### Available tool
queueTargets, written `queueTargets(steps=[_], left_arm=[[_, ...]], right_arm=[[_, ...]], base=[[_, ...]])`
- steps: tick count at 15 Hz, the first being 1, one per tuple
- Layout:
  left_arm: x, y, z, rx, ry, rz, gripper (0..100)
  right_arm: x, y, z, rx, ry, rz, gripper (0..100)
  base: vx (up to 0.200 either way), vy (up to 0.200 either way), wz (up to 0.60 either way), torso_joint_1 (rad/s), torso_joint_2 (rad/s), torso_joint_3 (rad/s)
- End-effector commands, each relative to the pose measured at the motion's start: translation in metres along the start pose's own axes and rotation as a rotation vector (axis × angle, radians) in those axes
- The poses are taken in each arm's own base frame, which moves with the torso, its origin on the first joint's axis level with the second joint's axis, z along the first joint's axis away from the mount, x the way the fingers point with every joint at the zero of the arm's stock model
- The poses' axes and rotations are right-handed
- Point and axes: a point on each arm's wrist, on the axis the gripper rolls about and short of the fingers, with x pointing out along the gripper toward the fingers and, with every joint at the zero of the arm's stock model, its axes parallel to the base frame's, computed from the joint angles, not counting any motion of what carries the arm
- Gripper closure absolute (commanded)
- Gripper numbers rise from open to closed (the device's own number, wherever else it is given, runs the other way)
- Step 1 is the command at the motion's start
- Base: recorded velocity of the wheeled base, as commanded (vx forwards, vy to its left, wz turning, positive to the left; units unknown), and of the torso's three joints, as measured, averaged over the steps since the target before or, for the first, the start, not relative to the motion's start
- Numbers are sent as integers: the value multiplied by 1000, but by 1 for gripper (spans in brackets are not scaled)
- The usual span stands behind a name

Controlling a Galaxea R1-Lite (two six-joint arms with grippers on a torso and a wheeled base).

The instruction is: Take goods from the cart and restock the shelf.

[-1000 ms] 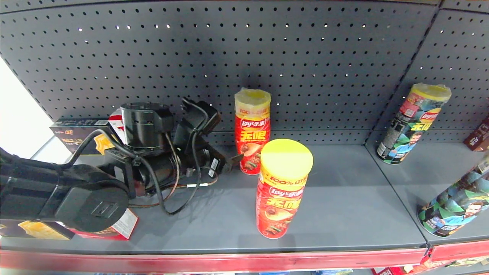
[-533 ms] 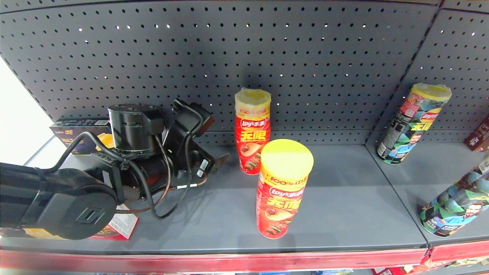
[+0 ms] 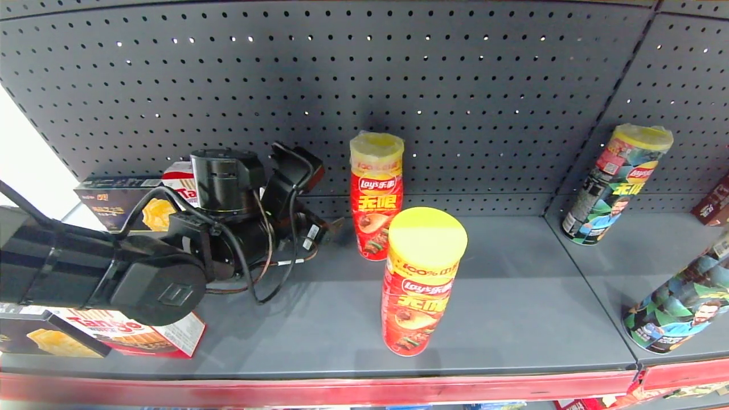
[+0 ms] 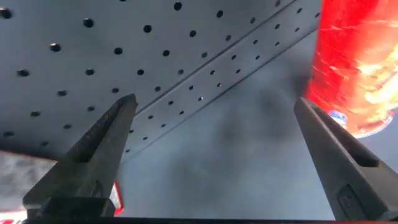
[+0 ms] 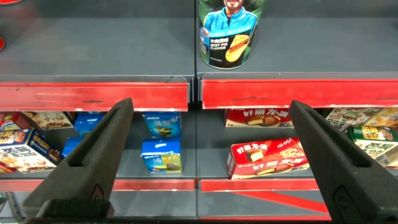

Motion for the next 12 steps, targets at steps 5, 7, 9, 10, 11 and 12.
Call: queueTargets(steps=[5, 7, 9, 10, 11, 12], left_arm=[[20, -17, -2, 6, 3, -39, 0], [23, -20, 1, 4, -7, -45, 0], [24, -23, 4, 0, -18, -51, 0], [25, -23, 4, -3, -19, -51, 0], [26, -26, 4, -1, -17, -57, 0], [26, -25, 4, -2, -17, -55, 0]], right_arm=[[0, 0, 0, 0, 2, 1, 0], [0, 0, 0, 0, 2, 1, 0], [0, 0, 0, -2, 2, 1, 0], [0, 0, 0, 0, 2, 1, 0], [0, 0, 0, 0, 2, 1, 0], [0, 0, 0, -2, 2, 1, 0]], base=[[0, 0, 0, 0, 0, 0], [0, 0, 0, 0, 0, 0], [0, 0, 0, 0, 0, 0], [0, 0, 0, 0, 0, 0], [0, 0, 0, 0, 0, 0], [0, 0, 0, 0, 0, 0]])
